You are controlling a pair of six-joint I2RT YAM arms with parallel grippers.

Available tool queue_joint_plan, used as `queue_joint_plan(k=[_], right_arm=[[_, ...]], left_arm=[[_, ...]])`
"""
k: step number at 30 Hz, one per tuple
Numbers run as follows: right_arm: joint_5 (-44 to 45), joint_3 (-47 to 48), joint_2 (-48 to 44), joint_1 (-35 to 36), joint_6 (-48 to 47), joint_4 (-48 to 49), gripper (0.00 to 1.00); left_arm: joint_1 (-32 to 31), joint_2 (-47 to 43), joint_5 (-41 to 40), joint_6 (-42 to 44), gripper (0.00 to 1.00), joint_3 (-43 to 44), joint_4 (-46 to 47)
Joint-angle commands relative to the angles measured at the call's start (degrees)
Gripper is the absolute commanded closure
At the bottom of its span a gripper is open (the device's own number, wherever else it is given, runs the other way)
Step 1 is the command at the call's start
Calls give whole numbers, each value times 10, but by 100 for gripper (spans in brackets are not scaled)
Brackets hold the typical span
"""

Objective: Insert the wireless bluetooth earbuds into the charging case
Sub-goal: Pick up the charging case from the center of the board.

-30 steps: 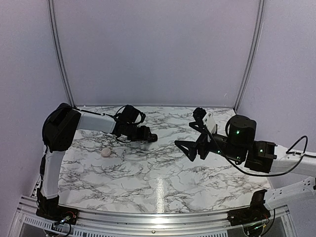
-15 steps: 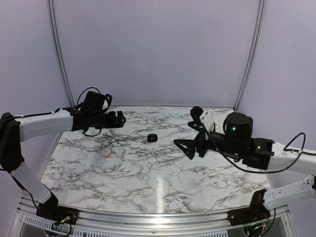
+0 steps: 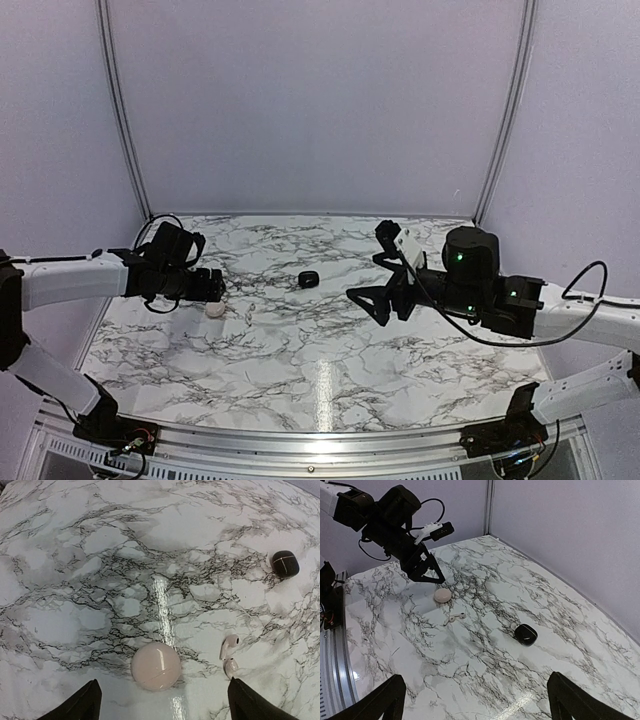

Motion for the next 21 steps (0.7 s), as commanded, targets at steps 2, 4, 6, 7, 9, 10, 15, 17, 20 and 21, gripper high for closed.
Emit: queue_joint_plan(k=[2, 4, 6, 7, 9, 10, 15, 17, 20, 21], right_arm=[[-16, 24, 5, -6, 9, 6, 1], [-15, 25, 5, -6, 7, 3, 2], [-14, 26, 6, -5, 5, -1, 2], [-14, 27, 7, -5, 4, -2, 1], [-16, 26, 9, -6, 2, -1, 2], [-16, 26, 10, -6, 2, 0, 2], [-23, 26, 21, -12, 4, 5, 1], [-26, 26, 22, -13, 3, 6, 1], [-28, 25, 21, -18, 3, 6, 2], [-30, 25, 20, -19, 4, 6, 1]], left_arm=[[6, 61, 13, 44, 12, 13, -15], [11, 81, 23, 58, 14, 19, -22], [15, 96, 37, 63, 17, 25, -23], [16, 101, 36, 65, 18, 27, -23], [18, 112, 32, 71, 19, 33, -22], [19, 118, 32, 76, 20, 35, -20], [19, 155, 31, 98, 26, 49, -18], [19, 168, 31, 108, 28, 54, -19], [19, 183, 30, 114, 32, 58, -19], [19, 187, 30, 115, 33, 59, -19]])
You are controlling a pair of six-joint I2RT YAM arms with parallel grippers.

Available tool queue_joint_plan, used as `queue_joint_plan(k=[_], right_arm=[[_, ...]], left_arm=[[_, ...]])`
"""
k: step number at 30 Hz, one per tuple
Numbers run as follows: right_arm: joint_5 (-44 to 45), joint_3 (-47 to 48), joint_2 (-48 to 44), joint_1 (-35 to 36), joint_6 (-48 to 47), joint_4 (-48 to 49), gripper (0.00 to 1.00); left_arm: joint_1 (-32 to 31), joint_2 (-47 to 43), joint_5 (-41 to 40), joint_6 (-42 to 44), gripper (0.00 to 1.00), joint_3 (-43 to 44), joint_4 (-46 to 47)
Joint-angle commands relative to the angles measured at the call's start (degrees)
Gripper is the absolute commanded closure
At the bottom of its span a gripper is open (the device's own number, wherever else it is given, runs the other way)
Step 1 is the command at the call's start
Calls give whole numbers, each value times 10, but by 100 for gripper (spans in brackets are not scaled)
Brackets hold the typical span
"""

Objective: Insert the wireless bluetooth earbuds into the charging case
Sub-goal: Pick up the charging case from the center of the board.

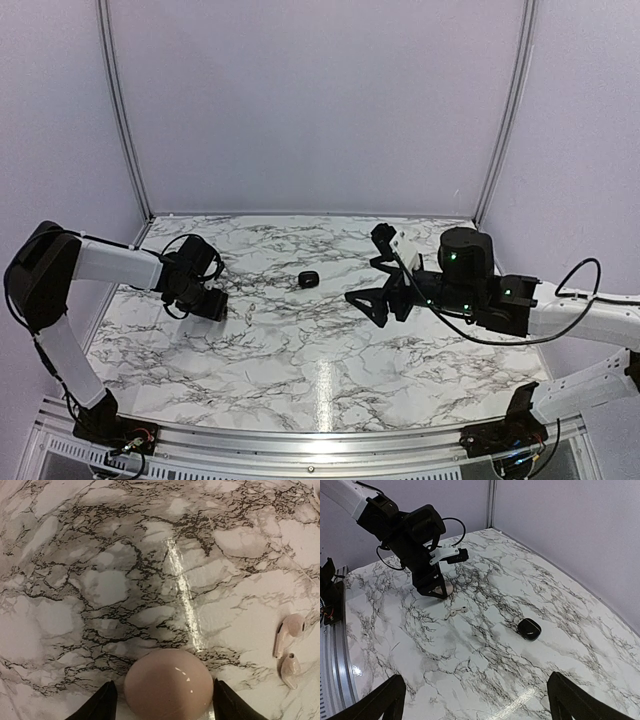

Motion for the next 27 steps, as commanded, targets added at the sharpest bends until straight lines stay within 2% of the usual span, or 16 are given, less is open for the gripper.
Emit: queue_joint_plan(k=[1, 14, 23, 27], right_arm=[[-12, 25, 1, -10, 3, 7, 1], [-16, 21, 5, -12, 5, 10, 2], [-22, 13, 10, -16, 25, 16, 2], [-43, 13, 15, -44, 59, 12, 2]], left_arm=[[3, 19, 3, 23, 33, 16, -6], [3, 36, 32, 22, 59, 11, -6], [-12, -36, 60, 14, 61, -1, -7], [-43, -75, 59, 20, 63, -4, -7]])
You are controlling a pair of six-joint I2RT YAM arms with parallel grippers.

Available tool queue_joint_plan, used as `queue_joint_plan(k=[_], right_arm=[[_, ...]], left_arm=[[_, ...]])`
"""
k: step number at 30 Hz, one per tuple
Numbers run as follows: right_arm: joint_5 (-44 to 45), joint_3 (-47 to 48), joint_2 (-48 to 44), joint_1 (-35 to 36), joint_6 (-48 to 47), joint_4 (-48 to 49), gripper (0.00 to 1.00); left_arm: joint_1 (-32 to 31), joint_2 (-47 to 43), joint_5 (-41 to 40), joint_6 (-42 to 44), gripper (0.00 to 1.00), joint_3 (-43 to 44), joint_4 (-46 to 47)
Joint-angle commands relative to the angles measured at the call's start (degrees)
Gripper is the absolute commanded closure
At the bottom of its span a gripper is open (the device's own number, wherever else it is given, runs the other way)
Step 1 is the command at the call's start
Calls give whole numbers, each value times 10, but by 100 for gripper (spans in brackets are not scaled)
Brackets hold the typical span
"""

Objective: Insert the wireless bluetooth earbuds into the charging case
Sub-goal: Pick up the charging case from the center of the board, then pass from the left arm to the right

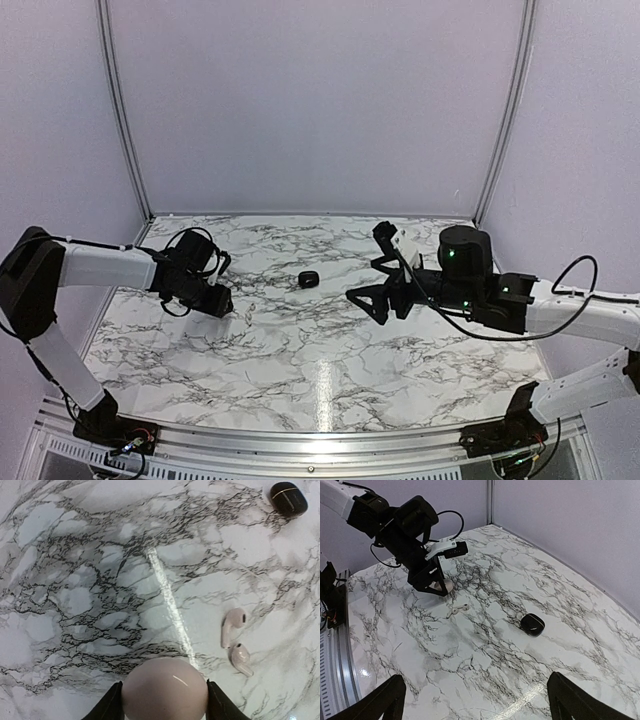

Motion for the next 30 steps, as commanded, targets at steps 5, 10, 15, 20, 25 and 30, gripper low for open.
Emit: queue_joint_plan(k=[5, 10, 15, 20, 25, 30], right_arm=[[-71, 30, 18, -59, 96, -1, 2], [-124, 42, 39, -59, 144, 15, 6], [-190, 45, 58, -60, 197, 51, 11], [-222, 58, 68, -59, 229, 60, 16], [-235, 56, 74, -37, 249, 78, 21], [-247, 73, 92, -14, 232, 57, 24]], left_arm=[[-117, -111, -21, 45, 65, -3, 13], [-206, -171, -34, 82, 65, -6, 80], [-277, -207, -86, 139, 66, -20, 160], [-346, -208, -151, 199, 66, -15, 193], [-402, -201, -213, 260, 67, -18, 229], [-436, -180, -232, 305, 67, -5, 230]])
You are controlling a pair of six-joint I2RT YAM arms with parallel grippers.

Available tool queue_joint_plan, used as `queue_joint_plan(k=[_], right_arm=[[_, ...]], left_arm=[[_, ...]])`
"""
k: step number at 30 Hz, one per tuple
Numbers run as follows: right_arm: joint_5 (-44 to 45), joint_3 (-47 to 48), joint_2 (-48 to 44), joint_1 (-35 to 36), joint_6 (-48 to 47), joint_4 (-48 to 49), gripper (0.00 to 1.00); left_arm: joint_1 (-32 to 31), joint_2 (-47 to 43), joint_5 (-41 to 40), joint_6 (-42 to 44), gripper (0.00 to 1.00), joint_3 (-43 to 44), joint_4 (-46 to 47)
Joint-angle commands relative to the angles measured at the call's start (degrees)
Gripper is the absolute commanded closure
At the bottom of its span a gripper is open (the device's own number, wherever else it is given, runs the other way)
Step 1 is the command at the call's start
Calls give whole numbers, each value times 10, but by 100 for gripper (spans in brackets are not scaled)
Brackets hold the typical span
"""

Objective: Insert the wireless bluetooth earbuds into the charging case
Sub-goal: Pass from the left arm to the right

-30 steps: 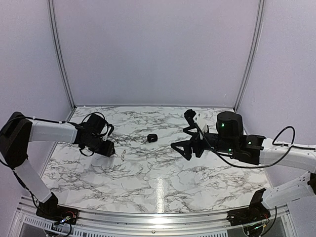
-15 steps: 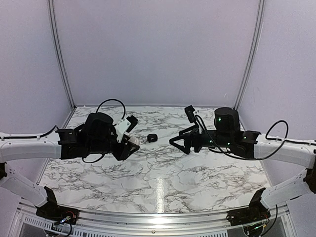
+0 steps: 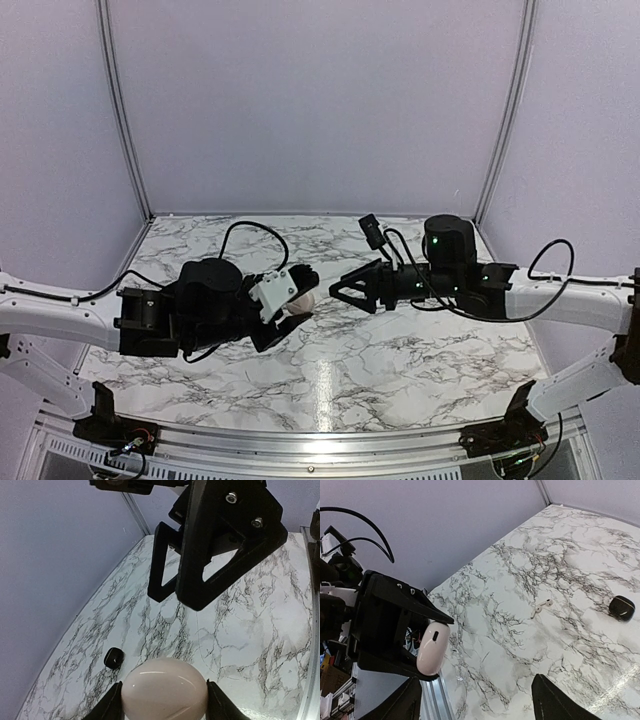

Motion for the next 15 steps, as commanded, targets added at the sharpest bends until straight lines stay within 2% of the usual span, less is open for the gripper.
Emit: queue_joint_plan(k=[1, 9, 15], right_arm=[[-23, 39, 16, 23, -3, -2, 25], [-42, 58, 31, 35, -19, -30, 34], [-83, 62, 53, 35, -25, -63, 36]], left_arm=[[-26, 23, -59, 62, 67, 12, 29], [-52, 44, -64, 121, 67, 14, 29], [-62, 30, -37, 173, 67, -2, 31]])
